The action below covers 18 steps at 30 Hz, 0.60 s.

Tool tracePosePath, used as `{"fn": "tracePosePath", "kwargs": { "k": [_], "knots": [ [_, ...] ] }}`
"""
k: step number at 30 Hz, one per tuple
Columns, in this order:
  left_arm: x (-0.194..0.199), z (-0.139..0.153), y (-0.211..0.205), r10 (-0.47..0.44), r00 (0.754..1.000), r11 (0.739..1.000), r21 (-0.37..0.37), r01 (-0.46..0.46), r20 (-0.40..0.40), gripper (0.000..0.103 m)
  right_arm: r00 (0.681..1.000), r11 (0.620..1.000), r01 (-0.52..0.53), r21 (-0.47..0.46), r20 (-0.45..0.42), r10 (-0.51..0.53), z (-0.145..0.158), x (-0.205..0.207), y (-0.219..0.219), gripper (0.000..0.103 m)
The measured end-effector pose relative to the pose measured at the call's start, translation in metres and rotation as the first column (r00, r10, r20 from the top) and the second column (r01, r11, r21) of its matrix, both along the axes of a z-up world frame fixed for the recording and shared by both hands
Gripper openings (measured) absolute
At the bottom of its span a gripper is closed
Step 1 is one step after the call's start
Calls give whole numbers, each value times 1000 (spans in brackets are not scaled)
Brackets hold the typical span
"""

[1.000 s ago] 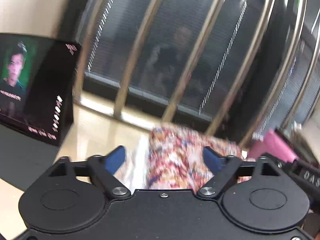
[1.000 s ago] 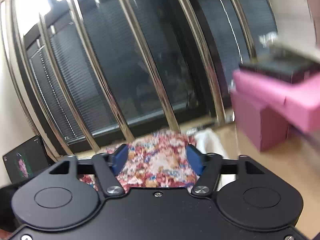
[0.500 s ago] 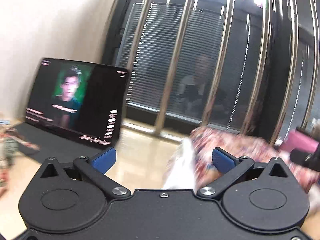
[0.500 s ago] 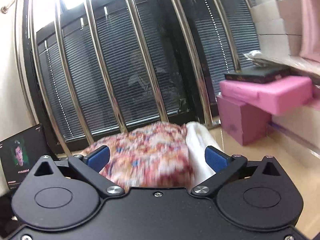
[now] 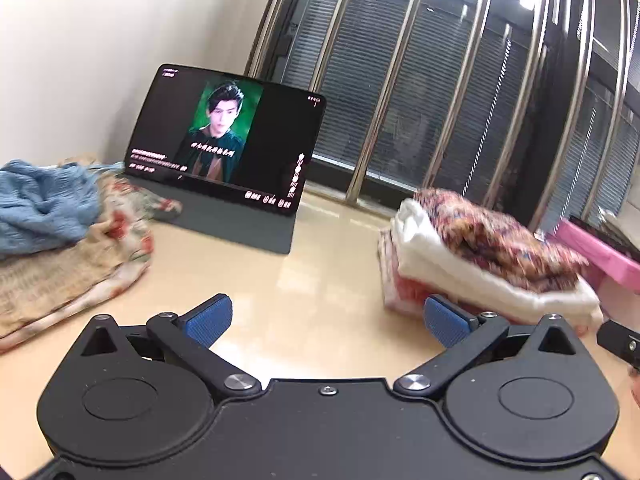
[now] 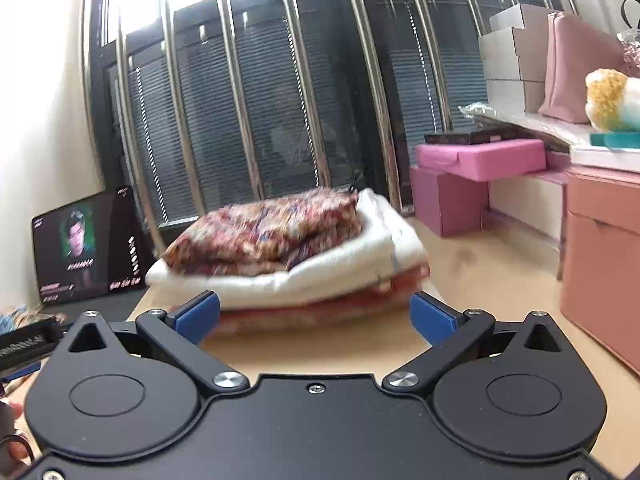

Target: Fold clothes

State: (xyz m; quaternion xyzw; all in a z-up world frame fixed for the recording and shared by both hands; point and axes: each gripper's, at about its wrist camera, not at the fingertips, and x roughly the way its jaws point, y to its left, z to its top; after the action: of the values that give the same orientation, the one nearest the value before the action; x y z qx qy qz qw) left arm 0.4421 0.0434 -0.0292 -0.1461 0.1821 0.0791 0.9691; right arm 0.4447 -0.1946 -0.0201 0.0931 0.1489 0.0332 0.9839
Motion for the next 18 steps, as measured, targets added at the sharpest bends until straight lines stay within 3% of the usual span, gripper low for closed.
{"fn": "tracePosePath", "kwargs": {
  "k": [6,10,18],
  "knots": [
    [-56,-4,7,-105,994,993,-52,103,-31,103,997,998,-52,25,-58,54,-10,-46,-1,102],
    [-96,-1,6,-145,989,989,-23,144,-30,103,994,994,-72,78,-77,78,-14,-83,-7,103],
    [-173,0,5,-202,977,979,-11,202,-74,103,986,992,-125,23,-105,127,-13,-160,1,103]
  ]
}}
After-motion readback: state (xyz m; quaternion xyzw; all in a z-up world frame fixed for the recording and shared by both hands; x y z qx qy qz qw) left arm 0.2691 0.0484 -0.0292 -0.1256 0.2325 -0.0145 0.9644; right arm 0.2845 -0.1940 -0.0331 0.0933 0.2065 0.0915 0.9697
